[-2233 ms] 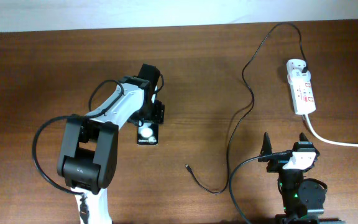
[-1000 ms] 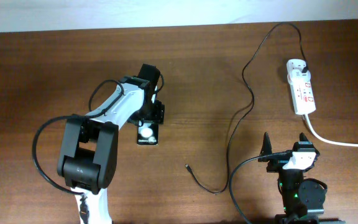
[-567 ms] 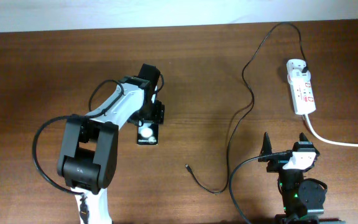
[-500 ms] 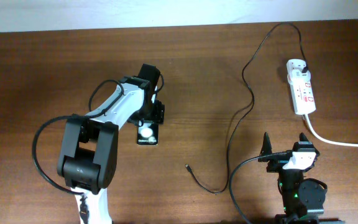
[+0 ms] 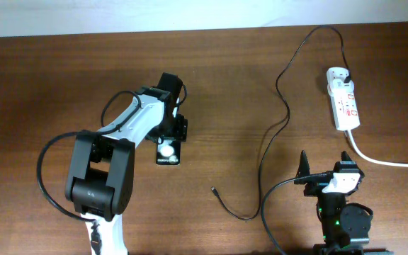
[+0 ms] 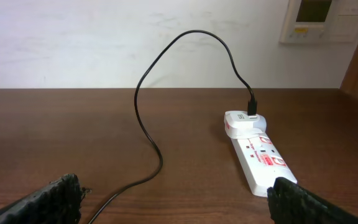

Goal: Plug charger to phone and switch on socket

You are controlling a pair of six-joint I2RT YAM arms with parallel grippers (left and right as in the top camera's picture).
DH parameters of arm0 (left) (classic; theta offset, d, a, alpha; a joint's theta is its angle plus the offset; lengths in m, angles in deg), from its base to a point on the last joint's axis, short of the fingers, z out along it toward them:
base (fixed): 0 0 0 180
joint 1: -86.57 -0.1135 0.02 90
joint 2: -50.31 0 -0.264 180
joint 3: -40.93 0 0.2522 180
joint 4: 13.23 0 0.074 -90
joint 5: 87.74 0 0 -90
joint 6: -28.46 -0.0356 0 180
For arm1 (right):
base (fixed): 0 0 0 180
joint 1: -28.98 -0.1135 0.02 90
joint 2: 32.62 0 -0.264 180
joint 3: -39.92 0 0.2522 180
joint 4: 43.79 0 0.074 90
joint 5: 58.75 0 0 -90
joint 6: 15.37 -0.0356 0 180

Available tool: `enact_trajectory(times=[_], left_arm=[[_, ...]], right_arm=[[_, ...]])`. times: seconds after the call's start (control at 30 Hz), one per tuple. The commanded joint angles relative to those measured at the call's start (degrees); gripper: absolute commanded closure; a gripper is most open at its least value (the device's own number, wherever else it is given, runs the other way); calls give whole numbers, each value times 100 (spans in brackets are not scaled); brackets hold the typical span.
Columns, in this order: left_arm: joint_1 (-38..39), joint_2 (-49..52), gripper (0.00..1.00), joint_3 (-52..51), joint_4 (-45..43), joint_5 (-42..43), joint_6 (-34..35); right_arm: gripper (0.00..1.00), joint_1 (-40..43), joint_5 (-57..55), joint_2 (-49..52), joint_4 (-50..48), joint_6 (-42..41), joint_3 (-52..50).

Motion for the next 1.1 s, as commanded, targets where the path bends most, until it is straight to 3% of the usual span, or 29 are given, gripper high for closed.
enact_trajectory(times=[0.0,0.87,0.9,1.0,1.07], left_arm=[[-31,105,44,-44,79,190,-2],[-31,105,43,-44,-50,190,-4],[-31,105,41,-44,-52,190,-4],[-31,105,22,-44,-50,190,-7],[-28,105,20,-50,-50,190,-7]], right_arm=[[2,-52,28,-33,44,-22,-28],[1,-52,28,-24,44,-20,-28],[2,-52,28,55,44,-22,-28],[2,-52,28,326,44,-20,-28],[2,-52,28,459,44,-20,-28]])
